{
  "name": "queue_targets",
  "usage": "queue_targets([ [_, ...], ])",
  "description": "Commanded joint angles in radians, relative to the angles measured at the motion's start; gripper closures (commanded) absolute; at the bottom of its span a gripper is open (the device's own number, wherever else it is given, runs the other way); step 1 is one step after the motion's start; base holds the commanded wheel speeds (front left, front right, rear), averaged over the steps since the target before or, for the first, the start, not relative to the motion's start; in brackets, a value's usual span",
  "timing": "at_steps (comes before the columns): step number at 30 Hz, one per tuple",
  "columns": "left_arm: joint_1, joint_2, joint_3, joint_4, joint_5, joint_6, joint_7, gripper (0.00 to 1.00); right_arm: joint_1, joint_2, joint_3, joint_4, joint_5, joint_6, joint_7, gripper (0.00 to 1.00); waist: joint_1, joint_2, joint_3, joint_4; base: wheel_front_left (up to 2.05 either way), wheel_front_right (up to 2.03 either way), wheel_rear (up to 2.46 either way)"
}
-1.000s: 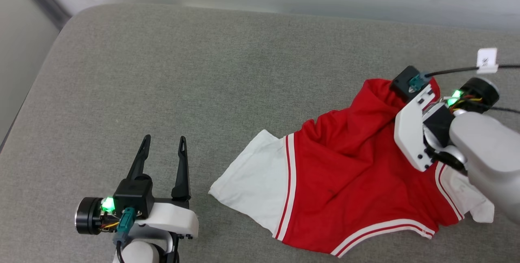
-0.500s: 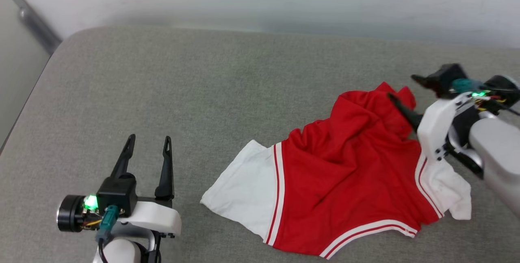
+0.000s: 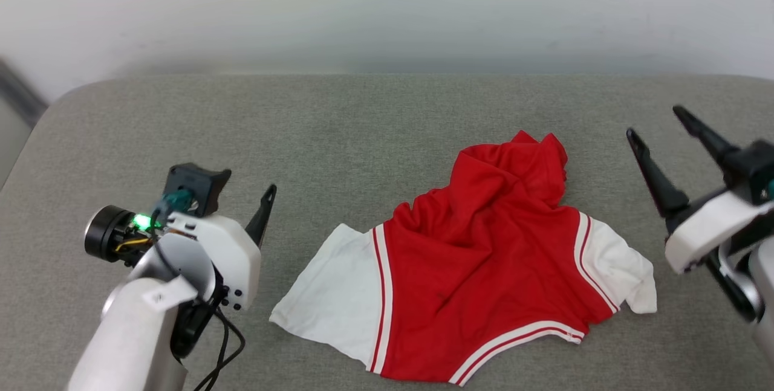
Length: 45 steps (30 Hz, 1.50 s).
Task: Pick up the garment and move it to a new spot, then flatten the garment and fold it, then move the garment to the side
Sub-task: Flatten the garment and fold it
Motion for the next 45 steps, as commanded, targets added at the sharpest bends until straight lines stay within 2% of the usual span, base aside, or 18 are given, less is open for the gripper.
queue_targets([
  [1,-0.029,0.033,-0.044,0.001,-0.056,-0.004,0.104,0.0,0.08,0.028,-0.064,-0.057,-0.051,-0.001,-0.002,0.0,-0.0001,0.0,0.002,-0.01,0.0,0.0,0.0],
  [5,-0.079,0.127,-0.181,-0.012,-0.224,-0.005,0.328,0.0,0.197,0.075,-0.171,-0.189,-0.134,-0.001,0.04,0.0,-0.0001,0.0,0.01,-0.023,0.0,0.0,0.0],
  [6,-0.079,0.127,-0.181,-0.012,-0.224,-0.005,0.328,0.0,0.197,0.075,-0.171,-0.189,-0.134,-0.001,0.04,0.0,-0.0001,0.0,0.01,-0.023,0.0,0.0,0.0],
  [7,-0.096,0.17,-0.245,-0.01,-0.3,-0.005,0.421,0.0,0.241,0.096,-0.205,-0.255,-0.166,-0.001,0.071,0.0,-0.0001,0.0,0.016,-0.03,0.0,0.0,0.0],
  [8,-0.096,0.17,-0.245,-0.01,-0.3,-0.005,0.421,0.0,0.241,0.096,-0.205,-0.255,-0.166,-0.001,0.071,0.0,-0.0001,0.0,0.016,-0.03,0.0,0.0,0.0],
  [9,-0.117,0.206,-0.298,-0.008,-0.363,-0.005,0.487,0.0,0.272,0.11,-0.231,-0.312,-0.188,-0.001,0.102,0.0,-0.0001,0.0,0.025,-0.037,0.0,0.0,0.0],
  [10,-0.117,0.206,-0.298,-0.008,-0.363,-0.005,0.487,0.0,0.272,0.11,-0.231,-0.312,-0.188,-0.001,0.102,0.0,-0.0001,0.0,0.025,-0.037,0.0,0.0,0.0],
  [13,-0.137,0.257,-0.375,0.006,-0.424,-0.005,0.565,0.0,0.306,0.127,-0.256,-0.381,-0.212,-0.001,0.144,0.0,-0.0001,0.0,0.039,-0.047,0.0,0.0,0.0],
  [19,-0.169,0.292,-0.503,0.069,-0.498,-0.005,0.624,0.0,0.325,0.14,-0.274,-0.455,-0.23,-0.001,0.191,0.0,-0.0001,0.0,0.07,-0.067,0.0,0.0,0.0],
  [26,-0.175,0.267,-0.611,0.204,-0.535,-0.005,0.593,0.0,0.318,0.141,-0.265,-0.466,-0.234,-0.001,0.209,0.0,-0.0001,0.0,0.095,-0.082,0.0,0.0,0.0],
  [27,-0.174,0.265,-0.632,0.218,-0.539,-0.005,0.594,0.61,0.317,0.14,-0.262,-0.464,-0.232,-0.001,0.209,0.0,-0.0001,0.0,0.095,-0.083,0.0,0.0,0.0],
  [28,-0.176,0.265,-0.648,0.227,-0.544,-0.005,0.584,1.0,0.317,0.136,-0.262,-0.462,-0.23,-0.001,0.21,0.0,-0.0001,0.0,0.094,-0.084,0.0,0.0,0.0],
  [32,-0.195,0.279,-0.687,0.232,-0.556,-0.006,0.532,1.0,0.306,0.105,-0.269,-0.458,-0.215,-0.001,0.226,0.0,-0.0001,0.0,0.079,-0.079,0.0,0.0,0.0],
  [36,-0.224,0.316,-0.688,0.201,-0.568,-0.006,0.462,1.0,0.27,0.026,-0.251,-0.466,-0.184,-0.001,0.313,0.0,-0.0001,0.0,0.061,-0.068,0.0,0.0,0.0],
  [39,-0.238,0.344,-0.682,0.171,-0.57,-0.006,0.422,1.0,0.239,-0.069,-0.193,-0.474,-0.117,-0.001,0.466,0.0,-0.0001,0.0,0.053,-0.058,0.0,0.0,0.0],
  [43,-0.246,0.36,-0.678,0.124,-0.568,-0.005,0.4,1.0,0.186,-0.212,-0.079,-0.485,0.05,-0.001,0.748,0.0,-0.0001,0.0,0.052,-0.042,0.0,0.0,0.0],
  [45,-0.253,0.364,-0.675,0.107,-0.565,-0.002,0.397,1.0,0.156,-0.263,-0.026,-0.486,0.144,-0.001,0.874,0.0,-0.0001,0.0,0.058,-0.034,0.0,0.0,0.0],
])
